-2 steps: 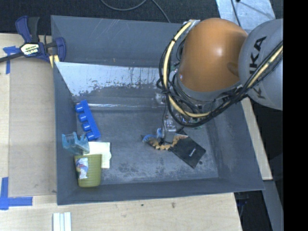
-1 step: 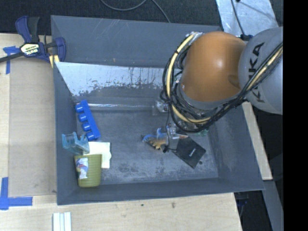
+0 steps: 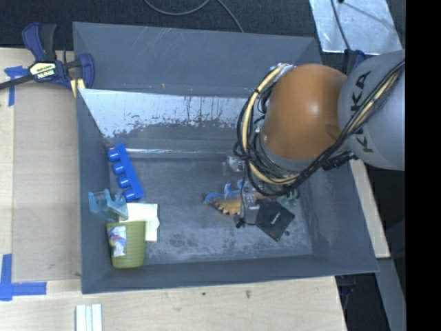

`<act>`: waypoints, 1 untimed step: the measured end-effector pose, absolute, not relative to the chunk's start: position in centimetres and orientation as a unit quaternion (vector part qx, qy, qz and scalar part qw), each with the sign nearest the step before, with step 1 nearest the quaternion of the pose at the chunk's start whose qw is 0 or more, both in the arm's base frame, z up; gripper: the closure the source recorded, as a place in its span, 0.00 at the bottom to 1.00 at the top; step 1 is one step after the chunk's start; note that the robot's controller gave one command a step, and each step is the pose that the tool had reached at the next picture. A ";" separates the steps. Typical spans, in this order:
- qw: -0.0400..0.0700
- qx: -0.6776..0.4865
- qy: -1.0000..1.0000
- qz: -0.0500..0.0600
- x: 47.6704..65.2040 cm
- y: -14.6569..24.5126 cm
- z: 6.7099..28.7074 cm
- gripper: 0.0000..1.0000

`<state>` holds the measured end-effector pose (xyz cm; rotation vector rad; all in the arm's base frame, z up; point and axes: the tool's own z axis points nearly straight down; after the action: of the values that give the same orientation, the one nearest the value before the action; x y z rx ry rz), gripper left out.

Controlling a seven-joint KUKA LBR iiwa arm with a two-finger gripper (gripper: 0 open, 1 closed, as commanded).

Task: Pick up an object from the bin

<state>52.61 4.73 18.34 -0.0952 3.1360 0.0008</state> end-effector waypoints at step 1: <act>0.005 0.002 1.000 0.001 54.1 3.7 14.1 0.00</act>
Offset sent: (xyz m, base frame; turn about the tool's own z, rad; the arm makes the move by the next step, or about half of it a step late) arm 0.0210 -0.0073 0.0966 0.0344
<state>54.06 3.73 14.14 0.0049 3.1319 0.0028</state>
